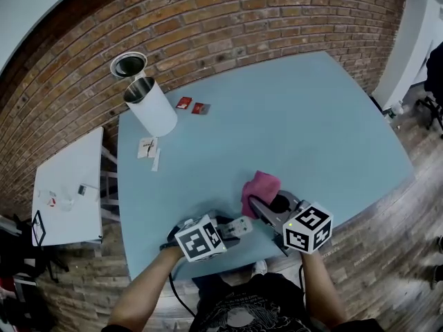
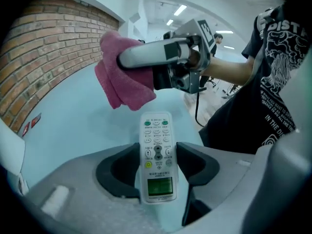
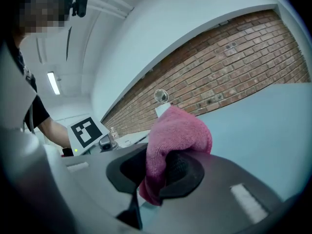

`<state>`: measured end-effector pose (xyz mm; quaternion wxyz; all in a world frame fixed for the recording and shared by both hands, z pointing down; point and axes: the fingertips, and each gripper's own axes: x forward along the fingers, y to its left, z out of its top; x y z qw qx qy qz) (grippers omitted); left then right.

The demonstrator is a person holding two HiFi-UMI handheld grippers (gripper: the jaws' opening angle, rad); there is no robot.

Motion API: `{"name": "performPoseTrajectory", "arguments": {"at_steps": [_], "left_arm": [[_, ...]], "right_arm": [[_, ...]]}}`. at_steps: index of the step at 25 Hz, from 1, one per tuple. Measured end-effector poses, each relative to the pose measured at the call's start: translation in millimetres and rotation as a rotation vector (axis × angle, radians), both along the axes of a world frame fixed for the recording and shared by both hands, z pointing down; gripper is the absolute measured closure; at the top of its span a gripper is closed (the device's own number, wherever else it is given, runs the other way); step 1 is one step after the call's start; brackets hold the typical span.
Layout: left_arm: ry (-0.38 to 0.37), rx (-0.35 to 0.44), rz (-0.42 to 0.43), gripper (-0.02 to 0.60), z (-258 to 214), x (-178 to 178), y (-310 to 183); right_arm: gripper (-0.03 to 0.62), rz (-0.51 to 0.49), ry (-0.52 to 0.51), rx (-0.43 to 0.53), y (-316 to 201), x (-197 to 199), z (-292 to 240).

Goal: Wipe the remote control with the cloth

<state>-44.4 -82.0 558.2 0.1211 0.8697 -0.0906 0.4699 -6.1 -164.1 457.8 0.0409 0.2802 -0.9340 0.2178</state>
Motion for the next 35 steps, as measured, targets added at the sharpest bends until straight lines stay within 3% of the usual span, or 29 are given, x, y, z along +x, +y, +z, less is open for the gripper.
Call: {"name": "performPoseTrajectory", "arguments": {"at_steps": [5,8,12,19,27,35], "left_arm": [[-0.127,-0.026,0.025,0.342,22.6,-11.0,-1.1],[-0.164,-0.028,0.026,0.341,30.3,-14.5,-4.0],[-0.184,-0.047,0.023,0.339,33.6,-16.5,-4.2],[-0.199,0.023,0.055,0.317,28.2,-26.7,2.6],[-0.202,0.037,-0.024,0.311,25.7,-70.4,12.9],[-0.195,-0.003,-0.062,0.319,32.5,-77.8,20.4]], "right_arm": [[0.531,-0.016,-0.003,-0.029,7.2,-5.6,7.9],[0.531,-0.028,0.002,-0.038,10.6,-9.1,11.8],[0.531,-0.04,0.008,-0.045,13.0,-14.0,16.7],[0.531,-0.066,-0.013,-0.09,20.1,-30.7,16.0],[0.531,-0.131,-0.036,-0.143,35.5,-75.4,18.2],[0.531,-0.202,0.033,-0.234,60.2,-126.8,38.2]]}}
